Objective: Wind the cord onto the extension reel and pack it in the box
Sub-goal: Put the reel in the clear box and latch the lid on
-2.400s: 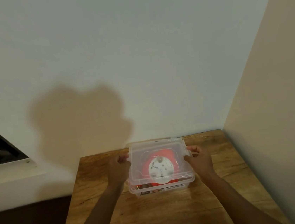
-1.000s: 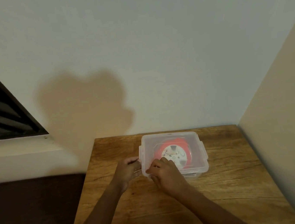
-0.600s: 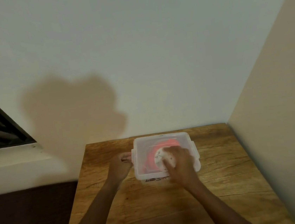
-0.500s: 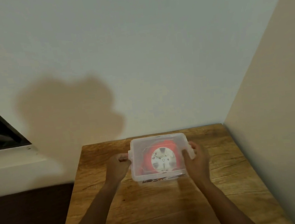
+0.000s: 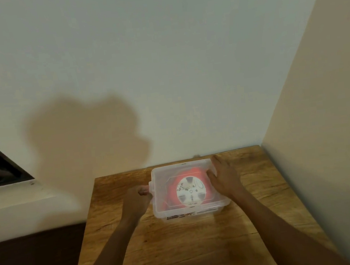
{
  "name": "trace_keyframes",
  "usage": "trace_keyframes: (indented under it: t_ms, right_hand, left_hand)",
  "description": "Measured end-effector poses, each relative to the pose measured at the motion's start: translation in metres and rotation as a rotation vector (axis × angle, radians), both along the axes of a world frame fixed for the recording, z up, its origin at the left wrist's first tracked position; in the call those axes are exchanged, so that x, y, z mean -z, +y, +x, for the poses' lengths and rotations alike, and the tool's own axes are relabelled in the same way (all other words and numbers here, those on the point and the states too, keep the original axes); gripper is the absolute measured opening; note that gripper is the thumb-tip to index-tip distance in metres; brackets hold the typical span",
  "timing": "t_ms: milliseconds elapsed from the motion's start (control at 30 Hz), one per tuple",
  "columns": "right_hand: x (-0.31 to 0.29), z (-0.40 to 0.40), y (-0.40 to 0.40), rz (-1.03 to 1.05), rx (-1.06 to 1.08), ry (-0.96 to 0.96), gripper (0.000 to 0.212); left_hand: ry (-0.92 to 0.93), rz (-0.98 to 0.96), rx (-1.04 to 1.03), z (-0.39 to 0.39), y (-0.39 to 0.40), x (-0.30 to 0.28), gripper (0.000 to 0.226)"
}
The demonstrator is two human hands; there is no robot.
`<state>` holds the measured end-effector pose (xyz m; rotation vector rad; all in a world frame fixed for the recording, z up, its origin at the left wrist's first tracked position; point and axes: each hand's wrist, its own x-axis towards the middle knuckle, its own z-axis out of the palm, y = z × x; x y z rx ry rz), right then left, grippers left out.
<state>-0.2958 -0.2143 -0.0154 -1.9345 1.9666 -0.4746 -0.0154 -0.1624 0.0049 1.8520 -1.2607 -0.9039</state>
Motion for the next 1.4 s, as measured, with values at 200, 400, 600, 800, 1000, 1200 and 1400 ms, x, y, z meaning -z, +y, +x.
trace_keyframes:
  t_ms: [200,400,600,800,1000,1200,1400]
  right_hand:
    - [0.008,-0.001,-0.019,0.169,-0.107,0.102,0.067]
    - [-0.005,-0.009,-0.008,0.182,-0.001,-0.663,0.064]
    - [0.011,-0.033,0.022,0.639,0.259,-1.205,0.049]
    - [0.011,-0.034,0.016,0.538,0.38,-1.161,0.044]
    - [0.003,-0.026,0.015,0.366,0.481,-1.06,0.024]
    - [0.01,-0.005,0.022,0.054,0.39,-0.649,0.014]
    - [0.013,0.004,0.025,-0.046,0.36,-0.528,0.034]
  left_hand:
    - [0.014,0.023,-0.004,0.0,0.0,-0.002,0.017]
    - [0.081,0.038,-0.013,0.004,0.003,-0.001,0.014]
    - [0.015,0.135,0.071,0.01,-0.014,-0.005,0.017]
    - [0.083,0.4,0.144,0.02,-0.044,-0.015,0.059]
    - [0.154,0.464,0.095,0.03,-0.041,-0.002,0.059]
    - [0.199,0.467,0.096,0.032,-0.038,0.004,0.052]
    - [0.232,0.457,0.088,0.03,-0.038,0.007,0.046]
